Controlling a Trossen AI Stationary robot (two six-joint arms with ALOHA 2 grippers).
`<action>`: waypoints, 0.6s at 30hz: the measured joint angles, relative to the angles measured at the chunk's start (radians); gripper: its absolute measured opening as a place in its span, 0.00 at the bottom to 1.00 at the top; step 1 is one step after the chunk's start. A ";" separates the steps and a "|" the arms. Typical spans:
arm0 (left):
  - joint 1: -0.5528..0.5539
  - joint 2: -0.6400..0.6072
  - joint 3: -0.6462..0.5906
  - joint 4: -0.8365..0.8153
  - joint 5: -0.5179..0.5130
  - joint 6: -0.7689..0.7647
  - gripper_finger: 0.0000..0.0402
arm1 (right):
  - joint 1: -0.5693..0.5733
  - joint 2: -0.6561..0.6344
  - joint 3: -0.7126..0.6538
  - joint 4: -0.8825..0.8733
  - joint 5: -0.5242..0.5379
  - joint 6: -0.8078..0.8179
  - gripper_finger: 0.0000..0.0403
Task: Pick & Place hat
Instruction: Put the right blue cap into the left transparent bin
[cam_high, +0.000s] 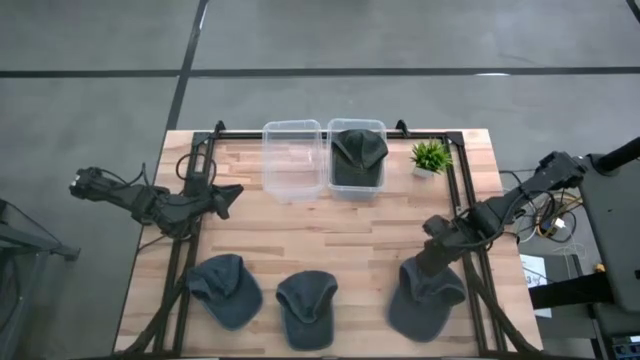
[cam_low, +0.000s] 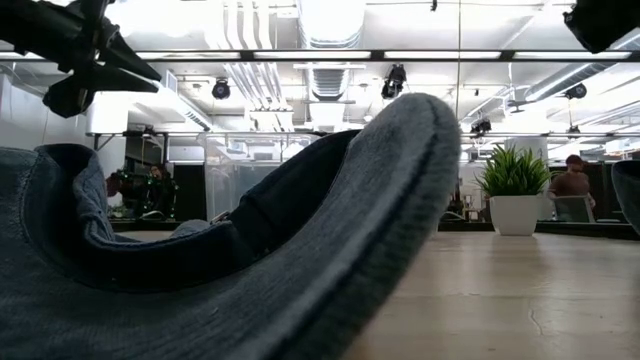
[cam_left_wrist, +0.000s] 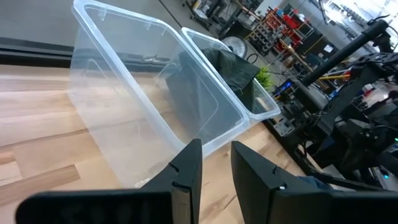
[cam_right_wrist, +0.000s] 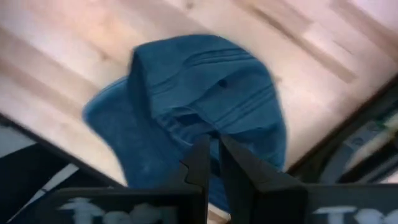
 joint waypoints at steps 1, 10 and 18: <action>0.000 0.001 0.000 0.002 0.004 0.002 0.19 | 0.008 0.000 -0.001 0.019 0.001 -0.004 0.08; 0.000 0.024 0.000 0.025 0.012 0.023 0.19 | 0.053 0.000 -0.036 0.091 0.097 -0.031 0.08; 0.000 0.027 0.000 0.026 0.026 0.023 0.19 | 0.052 0.000 -0.053 0.103 0.121 -0.074 0.14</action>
